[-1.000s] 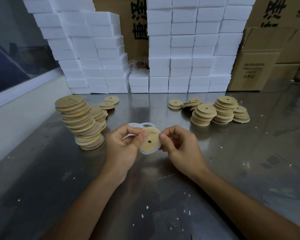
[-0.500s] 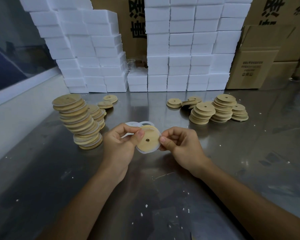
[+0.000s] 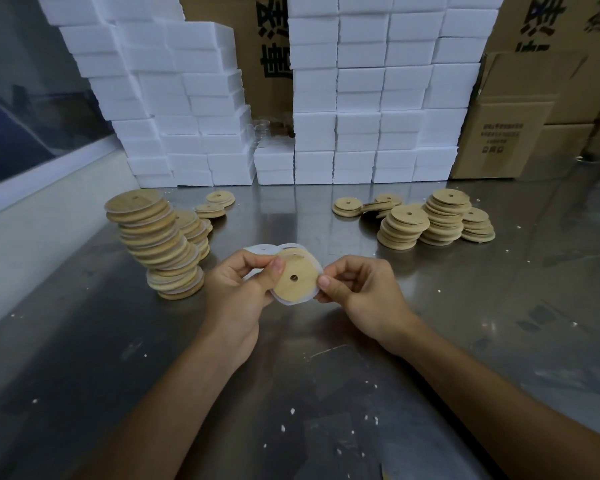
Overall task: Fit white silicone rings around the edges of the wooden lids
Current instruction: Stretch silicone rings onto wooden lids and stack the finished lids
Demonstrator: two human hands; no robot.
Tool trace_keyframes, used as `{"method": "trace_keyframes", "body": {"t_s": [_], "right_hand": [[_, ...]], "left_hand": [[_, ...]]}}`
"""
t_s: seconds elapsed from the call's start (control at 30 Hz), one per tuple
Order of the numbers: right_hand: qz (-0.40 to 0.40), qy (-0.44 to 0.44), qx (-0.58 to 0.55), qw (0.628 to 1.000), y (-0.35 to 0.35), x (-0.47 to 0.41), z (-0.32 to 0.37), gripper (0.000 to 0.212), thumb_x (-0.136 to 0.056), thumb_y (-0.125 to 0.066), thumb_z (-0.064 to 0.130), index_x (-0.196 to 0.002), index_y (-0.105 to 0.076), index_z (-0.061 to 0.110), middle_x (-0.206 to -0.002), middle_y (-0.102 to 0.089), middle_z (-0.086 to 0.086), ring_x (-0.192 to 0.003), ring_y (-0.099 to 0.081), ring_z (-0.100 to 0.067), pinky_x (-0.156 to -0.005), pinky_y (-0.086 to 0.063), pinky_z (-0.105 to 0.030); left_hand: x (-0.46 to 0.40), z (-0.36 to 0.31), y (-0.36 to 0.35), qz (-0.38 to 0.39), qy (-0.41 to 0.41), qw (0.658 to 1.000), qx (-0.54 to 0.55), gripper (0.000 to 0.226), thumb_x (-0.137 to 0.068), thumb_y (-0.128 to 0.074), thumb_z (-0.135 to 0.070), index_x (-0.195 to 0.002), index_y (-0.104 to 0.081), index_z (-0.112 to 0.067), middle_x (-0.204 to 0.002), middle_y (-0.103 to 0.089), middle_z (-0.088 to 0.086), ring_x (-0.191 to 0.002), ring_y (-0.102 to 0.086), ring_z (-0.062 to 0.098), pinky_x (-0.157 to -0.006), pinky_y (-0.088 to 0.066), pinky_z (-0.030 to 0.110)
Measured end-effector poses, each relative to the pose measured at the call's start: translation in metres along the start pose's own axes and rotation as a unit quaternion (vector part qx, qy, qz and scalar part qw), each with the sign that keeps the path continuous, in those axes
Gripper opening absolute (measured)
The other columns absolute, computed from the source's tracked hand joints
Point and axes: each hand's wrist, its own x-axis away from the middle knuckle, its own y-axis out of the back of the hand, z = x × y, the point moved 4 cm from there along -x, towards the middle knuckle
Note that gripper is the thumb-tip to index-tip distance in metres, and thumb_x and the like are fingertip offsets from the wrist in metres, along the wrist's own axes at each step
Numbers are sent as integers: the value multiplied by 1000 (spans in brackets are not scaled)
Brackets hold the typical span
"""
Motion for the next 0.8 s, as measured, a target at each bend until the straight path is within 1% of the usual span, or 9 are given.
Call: {"method": "trace_keyframes", "body": {"t_s": [0.1,0.2,0.27,0.33,0.43,0.5,0.57,0.67,0.8], "right_hand": [[-7,13,5,1000,-2,1,2,5,-88,-67,-1,-84,-67,0,-71,-72,-5,-66,-69,-12,-68,-59,-24],[-4,3,-11,1000,-5,3,3,7,-89,-69,7,-90,-65,2,-83,-74,-19,-76,-72,-26,-68,-60,-32],[-4,-10,-28,1000,-5,3,2,8,-88,-70,6,-90,-63,2,-86,-73,-25,-75,-72,-31,-65,-59,-31],[-18,6,-20,1000,-4,3,3,7,-89,-68,2,-89,-62,2,-82,-72,-23,-69,-70,-26,-61,-58,-28],[-49,75,87,992,-1,2,5,5,-90,-69,4,-89,-65,7,-79,-71,-2,-68,-66,-12,-61,-55,-28],[-51,121,161,978,-3,4,6,6,-90,-68,7,-88,-67,13,-80,-68,8,-72,-63,-8,-62,-51,-24],[-48,155,203,966,-5,6,6,8,-90,-68,10,-88,-67,17,-82,-68,11,-78,-63,-10,-67,-50,-24],[-58,151,186,969,-4,5,5,4,-90,-70,14,-88,-68,16,-84,-70,11,-83,-67,-11,-73,-53,-28],[-46,98,95,990,-1,1,2,6,-88,-73,10,-83,-69,10,-75,-71,1,-69,-65,-8,-65,-52,-23]], "left_hand": [[-1,1,0,-10,10,1000,26,35,-82,-68,1,-56,-70,-22,-98,-71,11,-89,-71,26,-68,-60,38],[-1,3,1,-25,24,998,53,32,-82,-68,0,-57,-69,-20,-95,-72,9,-90,-72,27,-71,-61,41],[0,4,1,-21,18,999,43,26,-81,-70,-2,-62,-68,-19,-101,-71,13,-94,-71,29,-77,-59,44],[1,1,0,-10,-21,1000,-9,21,-82,-71,0,-70,-68,-17,-103,-72,12,-95,-71,27,-81,-58,44],[4,-4,-6,34,-124,982,-137,25,-83,-67,9,-86,-69,-16,-97,-74,-2,-88,-72,15,-79,-58,32],[7,-5,-10,64,-165,966,-190,30,-83,-69,8,-87,-70,-22,-92,-74,-7,-87,-72,10,-77,-57,26],[10,-5,-13,81,-189,953,-222,28,-82,-72,2,-85,-71,-26,-88,-74,-9,-87,-71,9,-77,-56,23],[9,-5,-11,79,-186,959,-197,29,-79,-75,4,-80,-72,-25,-85,-75,-10,-83,-72,8,-75,-56,20],[5,-4,-8,76,-142,976,-149,30,-77,-75,7,-76,-72,-23,-85,-76,-3,-82,-73,14,-75,-56,21]]}}
